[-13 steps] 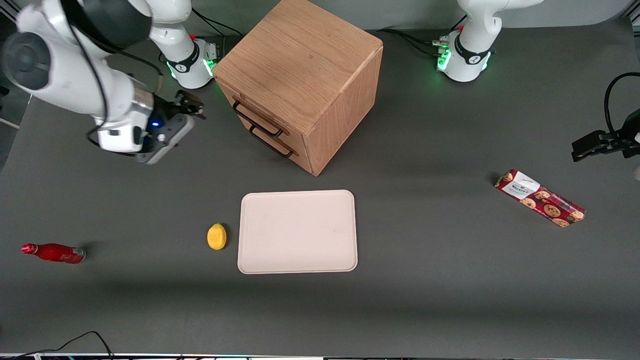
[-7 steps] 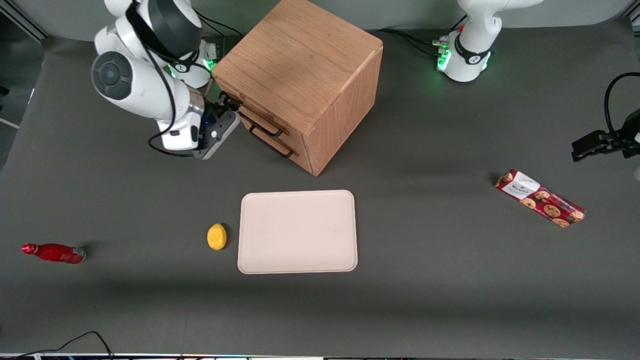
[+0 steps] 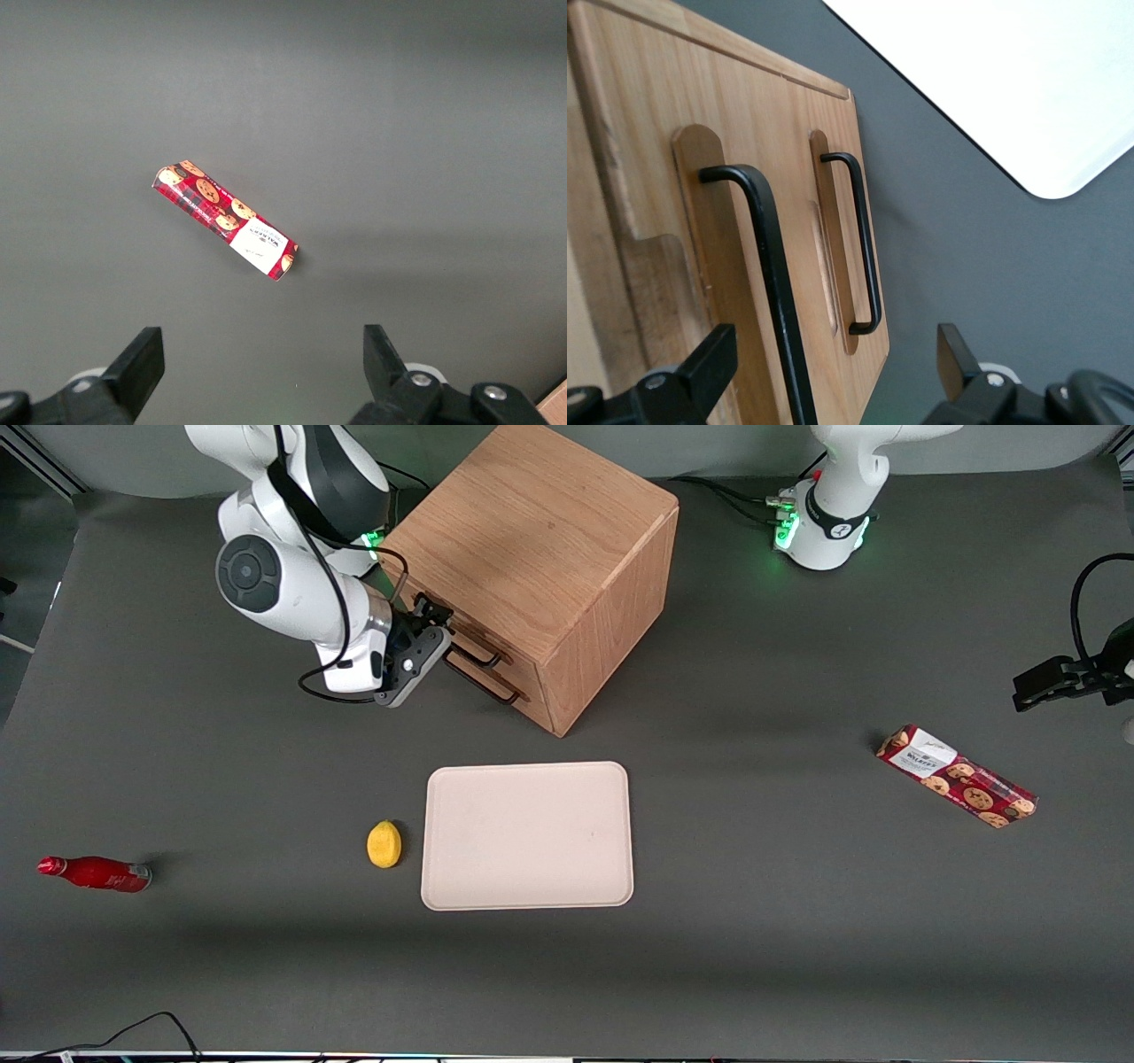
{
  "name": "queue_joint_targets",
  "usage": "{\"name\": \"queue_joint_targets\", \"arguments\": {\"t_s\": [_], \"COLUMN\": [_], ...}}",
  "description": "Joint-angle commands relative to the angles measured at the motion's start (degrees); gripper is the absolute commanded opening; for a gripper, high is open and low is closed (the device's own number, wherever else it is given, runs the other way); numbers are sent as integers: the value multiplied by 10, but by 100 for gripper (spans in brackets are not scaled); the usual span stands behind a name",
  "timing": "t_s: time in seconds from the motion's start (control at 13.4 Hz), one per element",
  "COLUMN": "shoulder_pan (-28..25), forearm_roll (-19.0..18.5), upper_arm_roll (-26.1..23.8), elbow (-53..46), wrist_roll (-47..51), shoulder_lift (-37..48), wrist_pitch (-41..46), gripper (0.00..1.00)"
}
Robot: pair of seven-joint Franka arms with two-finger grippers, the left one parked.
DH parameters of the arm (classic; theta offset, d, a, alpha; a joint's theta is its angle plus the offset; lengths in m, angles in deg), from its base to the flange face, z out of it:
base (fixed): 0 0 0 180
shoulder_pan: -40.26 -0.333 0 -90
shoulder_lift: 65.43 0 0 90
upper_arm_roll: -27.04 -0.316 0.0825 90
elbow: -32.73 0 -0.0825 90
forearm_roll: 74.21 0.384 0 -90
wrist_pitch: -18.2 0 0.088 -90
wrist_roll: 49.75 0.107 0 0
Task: Open upper drawer
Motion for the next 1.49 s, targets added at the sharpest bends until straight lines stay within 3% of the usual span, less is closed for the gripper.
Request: {"name": "queue_joint_targets", "arguments": {"t_s": [0.0, 1.42], "shoulder_pan": [11, 8], "forearm_roll": [20, -2], "upper_arm_roll": [-17, -18], "elbow": [31, 60], "wrist_roll": [-20, -20], "shoulder_lift": [13, -23], "wrist_pitch": [-30, -100], "gripper": [100, 100]}}
